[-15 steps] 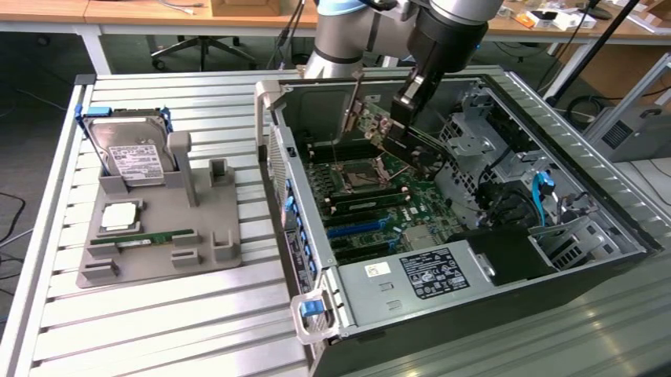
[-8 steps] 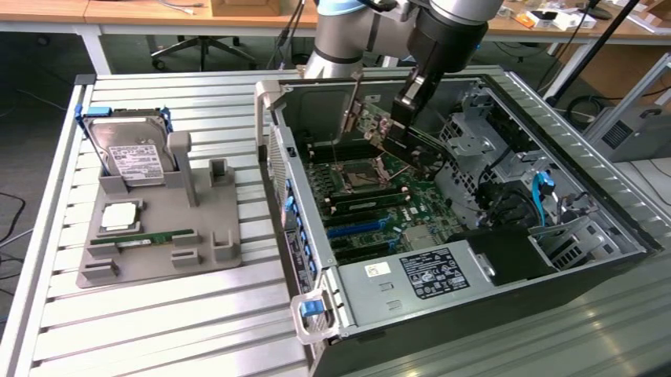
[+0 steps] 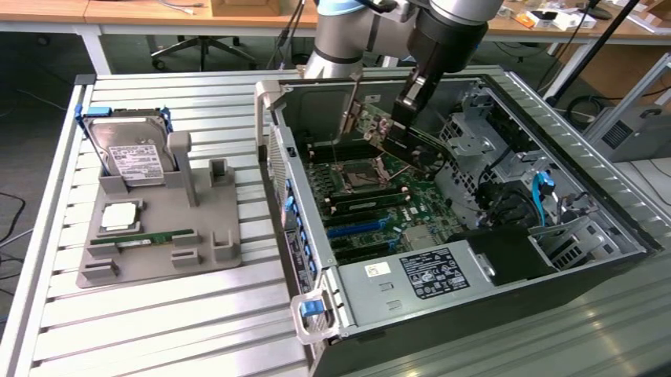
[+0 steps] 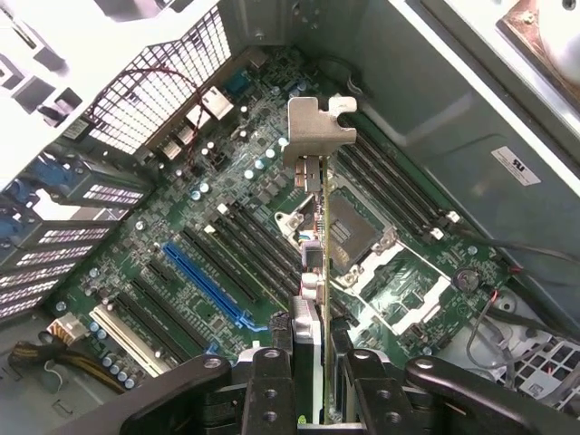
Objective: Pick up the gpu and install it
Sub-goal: 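Insert the gpu into the slot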
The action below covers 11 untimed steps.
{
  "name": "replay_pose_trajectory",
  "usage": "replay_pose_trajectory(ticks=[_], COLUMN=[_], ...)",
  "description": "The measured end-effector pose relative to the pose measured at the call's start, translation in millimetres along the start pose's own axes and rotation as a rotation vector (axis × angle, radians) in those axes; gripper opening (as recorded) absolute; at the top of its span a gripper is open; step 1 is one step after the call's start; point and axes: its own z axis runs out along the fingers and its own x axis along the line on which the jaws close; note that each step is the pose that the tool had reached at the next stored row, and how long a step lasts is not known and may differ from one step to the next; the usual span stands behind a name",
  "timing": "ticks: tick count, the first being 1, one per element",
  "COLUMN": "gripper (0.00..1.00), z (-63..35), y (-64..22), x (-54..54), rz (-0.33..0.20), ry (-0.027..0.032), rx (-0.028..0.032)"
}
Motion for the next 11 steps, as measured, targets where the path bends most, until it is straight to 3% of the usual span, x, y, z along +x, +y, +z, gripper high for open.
replay_pose_trajectory(ticks=[11], gripper=[0.27], z=[0.2], y=[0.0], x=[0.0], rz=[-0.044], ry=[0.003], rx=[-0.0009])
